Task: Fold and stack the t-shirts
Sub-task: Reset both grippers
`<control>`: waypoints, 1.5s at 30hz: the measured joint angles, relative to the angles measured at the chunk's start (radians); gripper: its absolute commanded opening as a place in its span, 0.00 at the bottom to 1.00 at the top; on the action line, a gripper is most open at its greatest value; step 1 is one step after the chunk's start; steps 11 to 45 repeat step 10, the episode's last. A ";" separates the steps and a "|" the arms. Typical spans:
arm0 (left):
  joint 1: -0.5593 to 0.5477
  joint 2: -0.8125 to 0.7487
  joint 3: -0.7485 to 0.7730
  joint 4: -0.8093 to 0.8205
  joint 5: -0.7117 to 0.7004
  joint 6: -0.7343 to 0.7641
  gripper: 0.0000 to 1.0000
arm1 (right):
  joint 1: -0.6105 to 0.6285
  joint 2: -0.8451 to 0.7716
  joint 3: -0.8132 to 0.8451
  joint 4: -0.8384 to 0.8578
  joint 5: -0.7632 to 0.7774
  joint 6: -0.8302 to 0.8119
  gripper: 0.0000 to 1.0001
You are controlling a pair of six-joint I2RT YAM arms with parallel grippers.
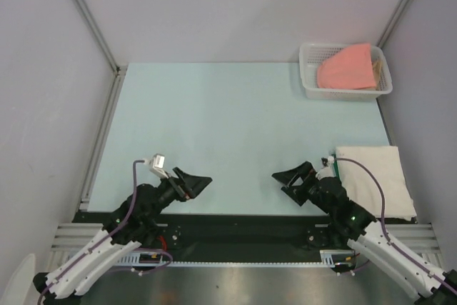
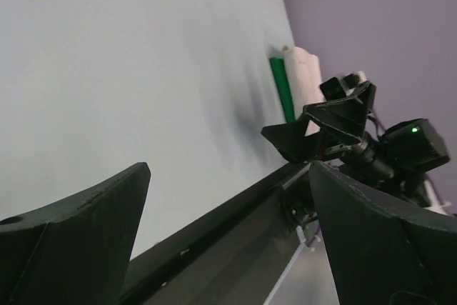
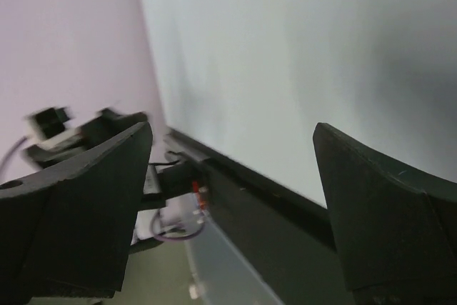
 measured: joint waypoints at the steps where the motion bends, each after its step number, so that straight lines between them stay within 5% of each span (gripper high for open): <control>1: 0.000 0.000 -0.032 0.039 0.012 -0.025 1.00 | 0.000 -0.042 -0.019 0.007 -0.003 0.019 1.00; 10: 0.001 0.002 -0.118 0.454 0.069 -0.224 1.00 | 0.000 -0.212 -0.037 0.052 -0.074 0.116 1.00; 45: 0.001 0.002 -0.118 0.454 0.069 -0.224 1.00 | 0.000 -0.212 -0.037 0.052 -0.074 0.116 1.00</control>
